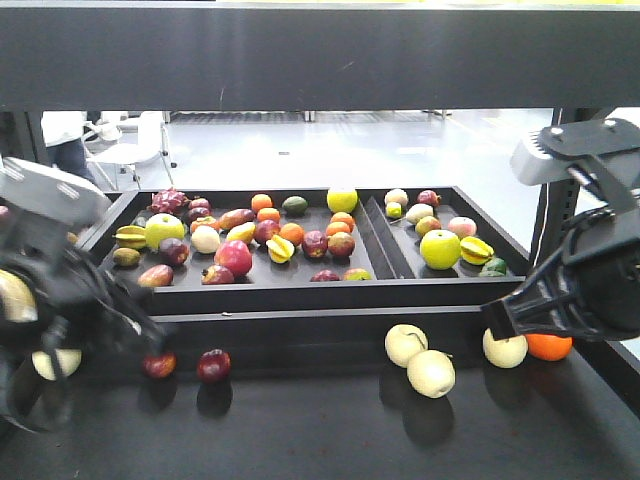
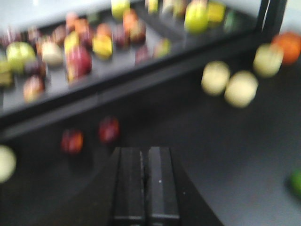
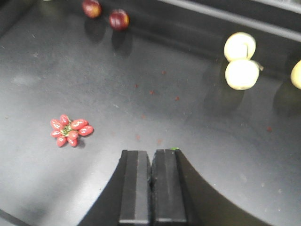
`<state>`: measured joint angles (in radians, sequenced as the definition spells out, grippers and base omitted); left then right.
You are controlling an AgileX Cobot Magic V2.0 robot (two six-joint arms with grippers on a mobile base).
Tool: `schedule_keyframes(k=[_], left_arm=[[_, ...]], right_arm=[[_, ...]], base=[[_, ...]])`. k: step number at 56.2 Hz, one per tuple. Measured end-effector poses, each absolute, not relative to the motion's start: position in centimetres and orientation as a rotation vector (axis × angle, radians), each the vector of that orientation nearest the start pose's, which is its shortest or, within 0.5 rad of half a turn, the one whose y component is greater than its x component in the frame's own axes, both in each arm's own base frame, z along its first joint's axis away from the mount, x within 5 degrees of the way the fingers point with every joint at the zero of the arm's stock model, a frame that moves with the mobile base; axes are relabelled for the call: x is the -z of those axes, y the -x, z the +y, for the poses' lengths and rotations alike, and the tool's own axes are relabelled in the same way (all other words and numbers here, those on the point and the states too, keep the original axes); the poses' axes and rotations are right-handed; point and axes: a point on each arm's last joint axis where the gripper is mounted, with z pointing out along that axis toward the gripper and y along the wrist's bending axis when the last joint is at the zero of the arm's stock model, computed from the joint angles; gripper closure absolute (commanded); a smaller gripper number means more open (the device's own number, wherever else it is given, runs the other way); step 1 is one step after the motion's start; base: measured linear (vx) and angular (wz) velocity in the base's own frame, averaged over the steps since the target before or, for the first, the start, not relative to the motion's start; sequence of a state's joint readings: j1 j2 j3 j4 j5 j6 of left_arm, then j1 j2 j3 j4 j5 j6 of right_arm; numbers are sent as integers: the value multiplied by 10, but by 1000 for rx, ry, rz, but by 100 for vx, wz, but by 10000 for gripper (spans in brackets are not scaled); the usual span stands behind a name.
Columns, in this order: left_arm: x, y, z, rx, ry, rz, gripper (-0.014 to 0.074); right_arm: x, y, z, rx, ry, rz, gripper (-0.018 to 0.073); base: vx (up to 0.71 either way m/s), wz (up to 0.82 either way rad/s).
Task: Pick snacks and fruit into basket
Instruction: 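Lower the open left gripper over the red goji-berry cluster and close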
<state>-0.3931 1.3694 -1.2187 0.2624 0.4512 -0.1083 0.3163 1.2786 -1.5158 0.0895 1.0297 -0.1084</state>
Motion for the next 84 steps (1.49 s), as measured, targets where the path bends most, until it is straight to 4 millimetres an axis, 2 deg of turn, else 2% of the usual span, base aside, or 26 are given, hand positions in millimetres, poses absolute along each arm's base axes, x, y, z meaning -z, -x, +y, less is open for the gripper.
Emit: schedule_keyframes(k=[6,15,24,31,41,45,53,58,64,84], left_arm=[[-335,-310,-118,25,-518,2163,594],[-297,-328,-131,104,-495,2296,590],[-272,-337,-138,171,-447,2381,558],[-261,-341,-143,220,-407,2411,491],[-253,-347,-147,261,-381,2408,308],[-247,-350,-149,263,-384,2416,193],[-228,-355,-151,255,-388,2467,22],[-215,-358,-152,247,-392,2500,-43],[-199,-362,-154,237,-397,2539,-68],[-145,-368,-157,204,-412,2665,-64]], right_arm=[[-449,-236,85,-221,470,2233,559],[-449,-233,84,-220,475,2247,559],[-448,-232,83,-219,479,2263,559],[-447,-231,83,-213,481,2269,559],[-447,-231,82,-197,484,2276,559],[-447,-231,82,-194,485,2278,559],[-446,-231,82,-193,486,2283,559],[-446,-231,81,-192,487,2285,559],[-446,-231,81,-192,488,2288,559],[-445,-230,81,-190,491,2301,559]], base=[[0,0],[0,0],[0,0],[0,0],[0,0],[0,0],[0,0],[0,0],[0,0],[0,0]])
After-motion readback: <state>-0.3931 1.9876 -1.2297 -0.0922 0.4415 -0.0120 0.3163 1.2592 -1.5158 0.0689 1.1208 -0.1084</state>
